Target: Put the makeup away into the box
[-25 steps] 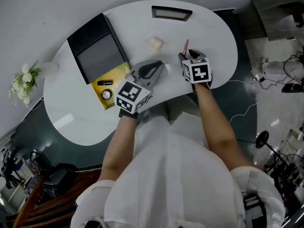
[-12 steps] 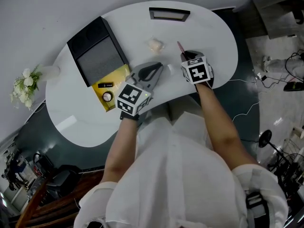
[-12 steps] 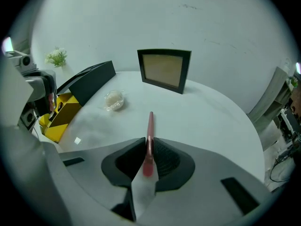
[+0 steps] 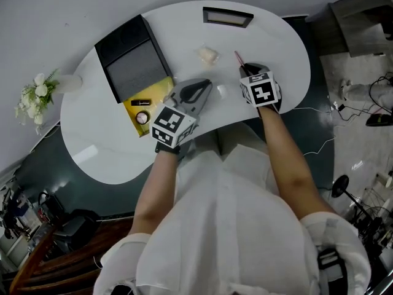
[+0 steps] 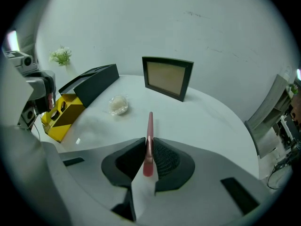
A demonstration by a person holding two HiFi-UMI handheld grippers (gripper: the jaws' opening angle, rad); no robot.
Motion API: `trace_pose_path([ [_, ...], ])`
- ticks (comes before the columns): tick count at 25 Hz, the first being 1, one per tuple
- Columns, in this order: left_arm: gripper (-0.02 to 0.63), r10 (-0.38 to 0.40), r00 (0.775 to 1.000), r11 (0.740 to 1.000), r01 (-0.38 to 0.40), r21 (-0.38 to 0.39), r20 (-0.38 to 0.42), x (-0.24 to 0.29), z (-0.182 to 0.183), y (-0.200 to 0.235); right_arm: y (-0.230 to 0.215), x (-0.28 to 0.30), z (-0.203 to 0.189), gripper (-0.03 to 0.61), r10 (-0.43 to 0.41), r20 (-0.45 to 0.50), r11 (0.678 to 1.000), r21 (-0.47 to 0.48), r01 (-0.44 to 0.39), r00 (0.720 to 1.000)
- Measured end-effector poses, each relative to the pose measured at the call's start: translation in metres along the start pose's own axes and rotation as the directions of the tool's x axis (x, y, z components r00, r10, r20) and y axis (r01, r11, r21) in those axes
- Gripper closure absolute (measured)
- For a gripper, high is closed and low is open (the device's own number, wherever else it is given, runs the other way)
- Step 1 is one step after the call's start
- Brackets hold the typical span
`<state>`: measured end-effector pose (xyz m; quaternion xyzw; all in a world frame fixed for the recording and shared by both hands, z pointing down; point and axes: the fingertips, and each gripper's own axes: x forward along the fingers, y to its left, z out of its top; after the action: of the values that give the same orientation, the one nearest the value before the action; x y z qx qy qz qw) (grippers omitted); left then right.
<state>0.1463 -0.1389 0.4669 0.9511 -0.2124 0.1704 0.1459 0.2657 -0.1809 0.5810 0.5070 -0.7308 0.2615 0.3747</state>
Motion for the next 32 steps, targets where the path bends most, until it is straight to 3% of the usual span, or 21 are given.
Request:
trace_pose_path([
  [6, 0.588, 0.045, 0.999, 0.999, -0.045, 0.003, 0.024, -0.024, 0.001, 0.004, 0.022, -0.020, 0.032, 0.526, 0.022, 0.067, 0.998, -0.064, -0.018, 0.997],
  [12, 0.588, 0.107, 0.993, 0.994, -0.107, -0.015, 0.045, -0.061, -0.007, 0.011, 0.079, -0.035, 0.063, 0.526, 0.111, 0.100, 0.982, -0.166, -0.093, 0.989],
  [21, 0.588, 0.217, 0.974, 0.975, -0.214, -0.064, 0.060, -0.129, -0.035, 0.026, 0.186, -0.036, 0.074, 0.526, 0.268, 0.047, 0.911, -0.337, -0.237, 0.962],
  [32, 0.588, 0.295, 0.953, 0.953, -0.287, -0.101, 0.072, -0.194, -0.061, 0.046, 0.272, -0.015, 0.075, 0.526, 0.328, -0.047, 0.840, -0.442, -0.314, 0.944],
])
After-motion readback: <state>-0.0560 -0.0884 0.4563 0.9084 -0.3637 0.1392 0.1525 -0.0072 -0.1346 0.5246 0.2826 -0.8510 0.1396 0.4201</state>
